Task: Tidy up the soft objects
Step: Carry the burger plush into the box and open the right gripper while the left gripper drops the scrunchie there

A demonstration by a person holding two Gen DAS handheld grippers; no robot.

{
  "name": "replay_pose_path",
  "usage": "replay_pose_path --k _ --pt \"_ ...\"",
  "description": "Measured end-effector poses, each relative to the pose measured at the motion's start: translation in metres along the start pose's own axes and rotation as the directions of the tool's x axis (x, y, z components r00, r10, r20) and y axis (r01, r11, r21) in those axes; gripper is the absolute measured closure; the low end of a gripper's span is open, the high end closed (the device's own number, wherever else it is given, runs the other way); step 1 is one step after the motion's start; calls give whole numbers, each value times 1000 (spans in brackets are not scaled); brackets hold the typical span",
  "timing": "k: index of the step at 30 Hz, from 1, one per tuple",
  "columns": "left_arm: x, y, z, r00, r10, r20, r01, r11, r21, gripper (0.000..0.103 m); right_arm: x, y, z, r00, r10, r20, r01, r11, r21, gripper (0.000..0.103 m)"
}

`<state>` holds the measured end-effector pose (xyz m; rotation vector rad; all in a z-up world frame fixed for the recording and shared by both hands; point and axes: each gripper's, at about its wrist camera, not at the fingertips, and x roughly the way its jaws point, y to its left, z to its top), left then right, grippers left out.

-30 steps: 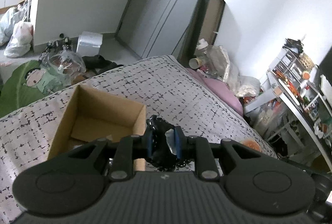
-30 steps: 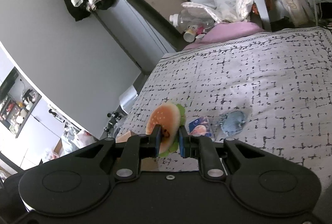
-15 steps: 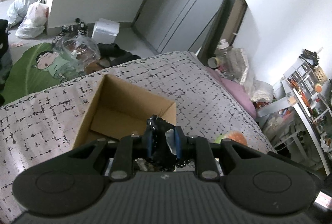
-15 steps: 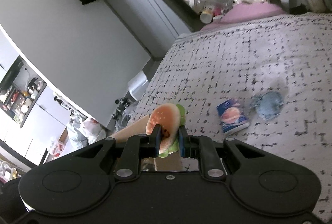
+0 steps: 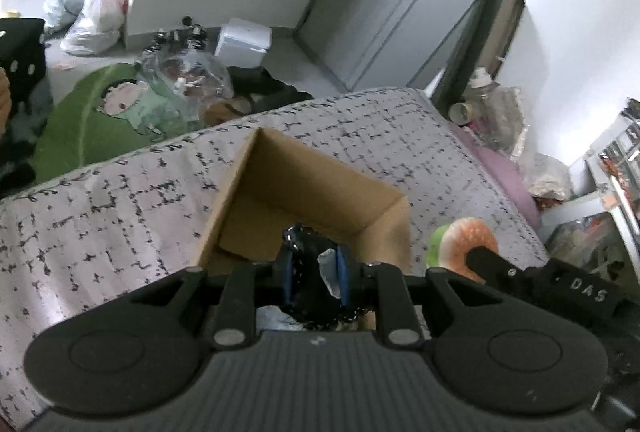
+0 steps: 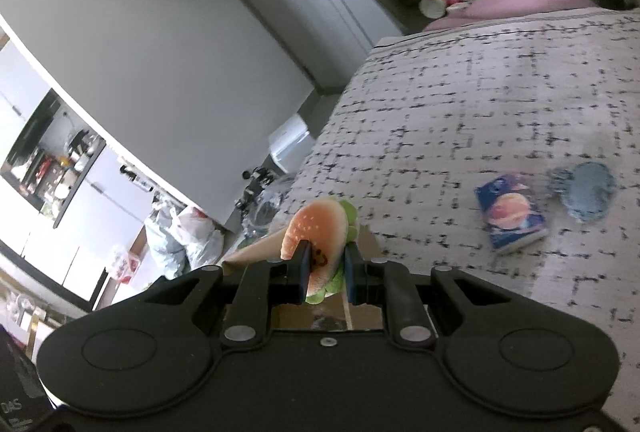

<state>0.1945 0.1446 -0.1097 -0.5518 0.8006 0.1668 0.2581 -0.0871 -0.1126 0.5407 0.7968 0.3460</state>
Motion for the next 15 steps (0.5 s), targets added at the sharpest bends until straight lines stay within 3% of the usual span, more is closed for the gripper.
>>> replay_pose_path --k 2,7,10,12,15 --pt "2 4 2 1000 23 8 -22 999 -25 82 6 5 0 1000 14 -15 -15 1000 -9 86" --pt "9 12 8 998 60 3 -59 996 -72 65 20 13 -4 998 26 -52 -27 999 -24 85" --pt "12 14 10 997 71 3 -70 993 -96 61 22 16 -5 997 25 -68 -28 998 -47 83" --pt "11 11 11 998 63 5 -62 993 -100 60 23 17 -5 997 10 -78 -14 998 -62 75" --pt "8 6 12 998 54 11 -53 995 -87 53 19 13 -3 997 -6 -74 2 998 -57 70"
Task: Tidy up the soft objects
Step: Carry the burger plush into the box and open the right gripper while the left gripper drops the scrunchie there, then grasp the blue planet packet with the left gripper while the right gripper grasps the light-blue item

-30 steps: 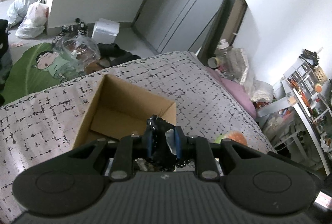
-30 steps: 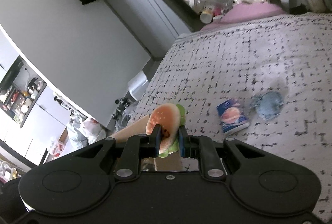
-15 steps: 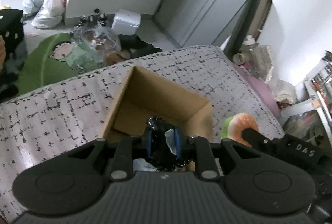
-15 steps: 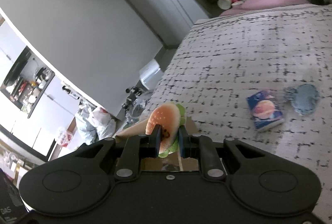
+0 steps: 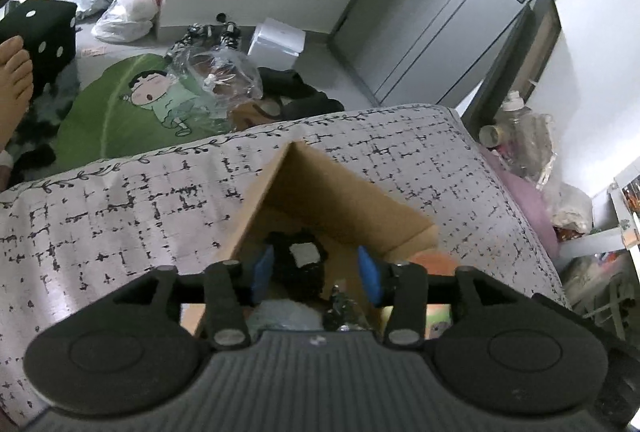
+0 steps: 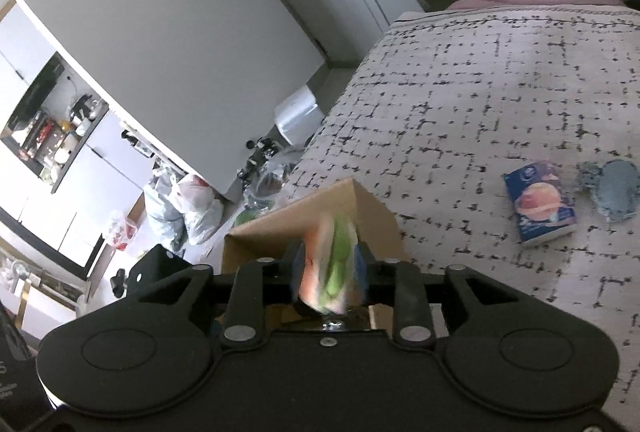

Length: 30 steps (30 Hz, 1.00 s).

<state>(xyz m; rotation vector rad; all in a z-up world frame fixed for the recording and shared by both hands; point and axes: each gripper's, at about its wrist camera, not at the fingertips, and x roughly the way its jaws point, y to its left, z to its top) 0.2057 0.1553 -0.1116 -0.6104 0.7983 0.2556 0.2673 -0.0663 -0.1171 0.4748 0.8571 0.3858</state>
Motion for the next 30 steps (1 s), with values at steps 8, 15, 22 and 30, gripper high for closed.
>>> replay_pose_path --k 8,15,22,30 --pt "-4 -16 -5 999 46 5 -46 998 37 40 -29 -20 7 999 -31 40 30 999 25 47" --pt "-9 -37 -12 997 70 -15 -69 994 82 26 -60 -44 15 994 -90 62 89 996 29 28" --pt "-22 -58 -17 994 102 25 -104 988 115 21 -87 -73 24 989 -120 86 115 992 60 11" --pt "-29 -92 -21 995 74 66 -86 976 202 7 -107 -100 31 992 -98 85 93 994 57 0"
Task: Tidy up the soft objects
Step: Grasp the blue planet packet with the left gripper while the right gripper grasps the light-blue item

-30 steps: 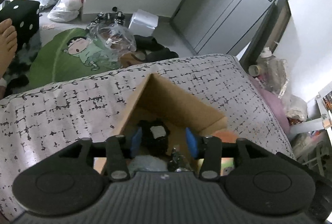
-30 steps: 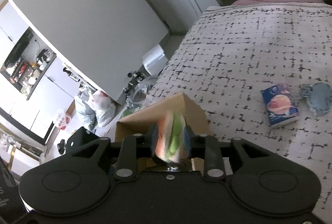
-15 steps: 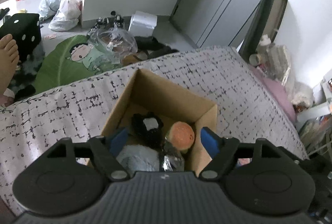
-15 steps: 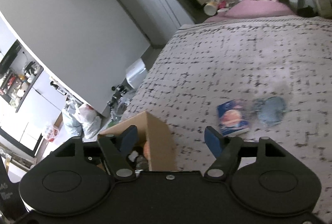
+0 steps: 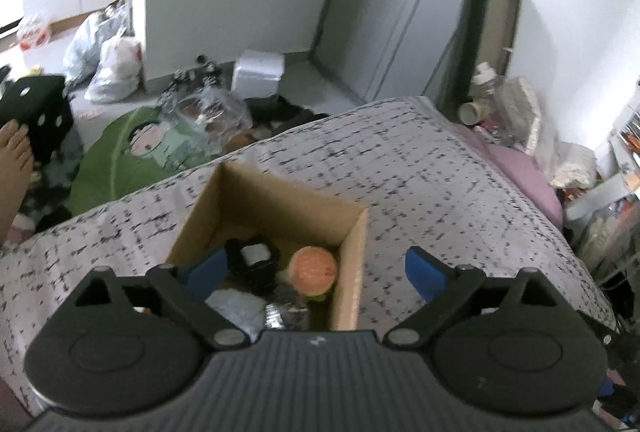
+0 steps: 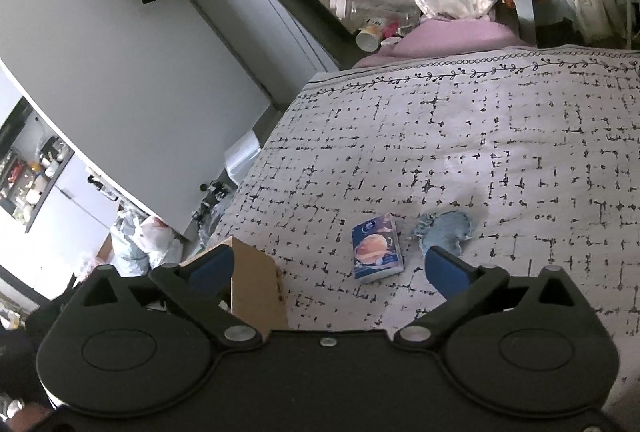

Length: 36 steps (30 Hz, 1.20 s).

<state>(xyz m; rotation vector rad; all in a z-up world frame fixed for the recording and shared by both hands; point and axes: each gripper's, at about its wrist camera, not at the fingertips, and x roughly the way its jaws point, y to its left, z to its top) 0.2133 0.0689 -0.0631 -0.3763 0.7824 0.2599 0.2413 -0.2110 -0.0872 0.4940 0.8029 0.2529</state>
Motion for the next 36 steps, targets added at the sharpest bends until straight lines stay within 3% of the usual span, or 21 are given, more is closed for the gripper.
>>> replay_pose_path --k 3,9,17,22,32,34,36 --pt "-4 -14 0 1000 -10 20 9 999 40 0 -4 -10 4 1000 19 -5 -19 1000 1 0" --pt "-6 -34 -8 998 -55 25 54 997 60 0 -7 -33 7 999 40 -3 -40 999 -10 0" --pt "-6 -63 -17 997 -67 29 64 991 117 0 4 -60 9 998 63 -18 -62 998 5 0" --pt "8 -75 -25 999 -35 4 34 991 128 0 13 -74 12 998 61 -20 -61 998 0 0" --pt "30 -101 -35 997 -49 -51 56 988 144 1 55 -114 13 997 66 -30 -59 978 199 1" --pt "38 -106 -35 997 -46 -61 55 987 153 1 65 -121 13 996 85 -41 -72 966 248 3" --pt "47 -111 -36 996 -44 -81 56 987 153 1 73 -126 12 994 96 -52 -77 954 289 12"
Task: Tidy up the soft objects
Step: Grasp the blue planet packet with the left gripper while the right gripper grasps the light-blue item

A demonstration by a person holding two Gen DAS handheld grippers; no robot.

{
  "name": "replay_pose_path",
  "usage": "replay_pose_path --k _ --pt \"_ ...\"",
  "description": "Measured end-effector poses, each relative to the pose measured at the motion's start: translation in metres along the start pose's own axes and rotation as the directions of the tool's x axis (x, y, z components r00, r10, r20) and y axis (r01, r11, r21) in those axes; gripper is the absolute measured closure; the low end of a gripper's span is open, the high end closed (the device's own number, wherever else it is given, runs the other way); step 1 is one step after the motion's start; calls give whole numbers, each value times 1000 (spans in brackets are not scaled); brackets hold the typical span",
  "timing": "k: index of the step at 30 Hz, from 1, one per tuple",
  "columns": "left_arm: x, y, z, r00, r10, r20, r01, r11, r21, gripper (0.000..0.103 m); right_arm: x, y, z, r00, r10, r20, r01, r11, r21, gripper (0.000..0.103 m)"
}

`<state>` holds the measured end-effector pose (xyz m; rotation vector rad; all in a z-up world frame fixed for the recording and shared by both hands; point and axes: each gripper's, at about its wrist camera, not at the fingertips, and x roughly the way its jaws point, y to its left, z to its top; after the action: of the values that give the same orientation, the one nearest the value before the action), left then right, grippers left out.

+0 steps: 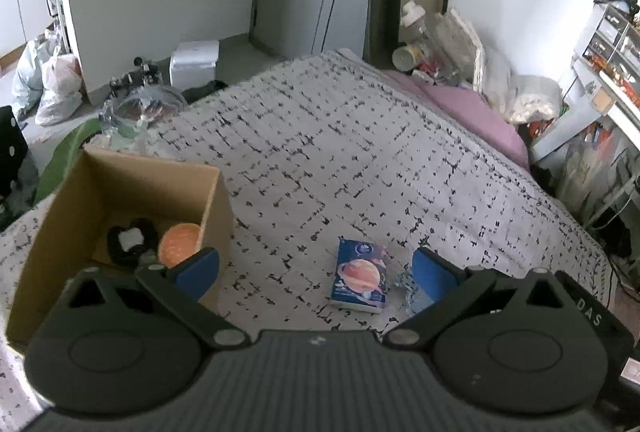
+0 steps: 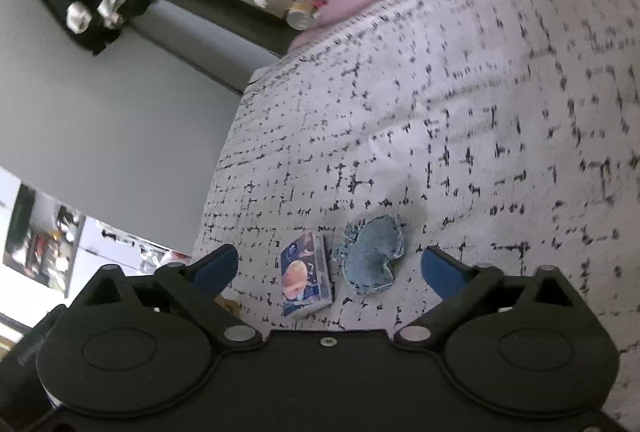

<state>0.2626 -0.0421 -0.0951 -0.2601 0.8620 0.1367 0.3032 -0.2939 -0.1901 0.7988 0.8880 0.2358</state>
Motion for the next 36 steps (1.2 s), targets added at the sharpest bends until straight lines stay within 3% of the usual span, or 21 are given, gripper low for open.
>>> replay_pose_path --k 4,12,23,32,34,36 --pt "20 -9 0 999 -13 -32 13 1000 8 5 9 -10 2 1000 -21 -9 22 999 50 24" --pt "64 -22 -5 993 -80 -85 80 997 2 13 27 -22 3 998 -11 -67 17 995 99 24" --pt "108 -27 -26 982 -86 -168 91 996 21 15 43 -25 6 997 -27 -68 32 997 67 25" --pt "120 -20 -31 982 -83 -170 87 996 13 40 53 -18 5 997 -39 -64 39 999 -2 26" --pt "120 -20 -32 980 -101 -174 104 995 5 53 55 -16 5 997 -55 -60 53 998 -24 38" --pt "117 -19 -31 980 -98 -171 98 995 -8 56 58 -14 3 993 -98 -65 94 994 -59 72"
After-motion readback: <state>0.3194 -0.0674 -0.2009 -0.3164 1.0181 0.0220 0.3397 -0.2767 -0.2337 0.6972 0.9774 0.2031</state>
